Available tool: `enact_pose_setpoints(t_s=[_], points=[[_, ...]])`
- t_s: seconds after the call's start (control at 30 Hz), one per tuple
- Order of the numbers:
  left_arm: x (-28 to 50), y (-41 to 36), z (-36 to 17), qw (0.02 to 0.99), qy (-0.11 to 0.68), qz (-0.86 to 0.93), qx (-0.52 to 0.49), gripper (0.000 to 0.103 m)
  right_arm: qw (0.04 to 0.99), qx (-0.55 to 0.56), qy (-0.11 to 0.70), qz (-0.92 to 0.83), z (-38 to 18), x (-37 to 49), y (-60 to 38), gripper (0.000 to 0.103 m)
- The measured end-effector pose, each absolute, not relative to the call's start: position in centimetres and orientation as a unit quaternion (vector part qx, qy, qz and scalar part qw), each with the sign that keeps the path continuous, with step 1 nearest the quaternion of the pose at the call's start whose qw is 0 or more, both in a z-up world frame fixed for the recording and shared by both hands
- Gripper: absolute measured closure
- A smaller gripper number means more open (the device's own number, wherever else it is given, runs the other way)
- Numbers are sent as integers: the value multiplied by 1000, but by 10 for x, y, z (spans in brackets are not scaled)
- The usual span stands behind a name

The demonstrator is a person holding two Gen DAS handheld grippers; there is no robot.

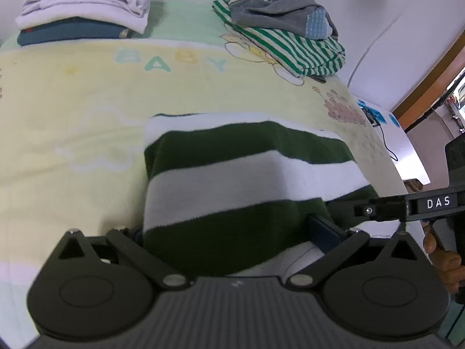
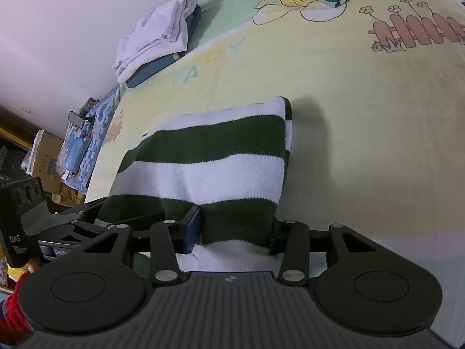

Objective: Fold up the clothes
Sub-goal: 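Lift the folded cardigan bundle off the bed with both tools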

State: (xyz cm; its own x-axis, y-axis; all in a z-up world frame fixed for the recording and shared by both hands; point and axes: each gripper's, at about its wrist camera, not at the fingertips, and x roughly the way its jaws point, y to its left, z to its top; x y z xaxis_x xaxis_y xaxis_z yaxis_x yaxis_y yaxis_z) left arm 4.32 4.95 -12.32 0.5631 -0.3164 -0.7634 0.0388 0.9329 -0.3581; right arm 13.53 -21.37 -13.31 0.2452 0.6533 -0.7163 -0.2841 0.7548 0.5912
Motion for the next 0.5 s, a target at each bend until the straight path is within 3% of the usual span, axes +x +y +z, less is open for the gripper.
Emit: enact_pose_setpoints(t_s=[0.23, 0.5], points=[[43, 49, -123, 870, 457, -102, -154, 1, 782, 185, 518, 292, -133, 126, -214, 51], [41, 47, -123, 873, 454, -99, -149, 1, 794, 179, 505, 286, -133, 122, -211, 51]])
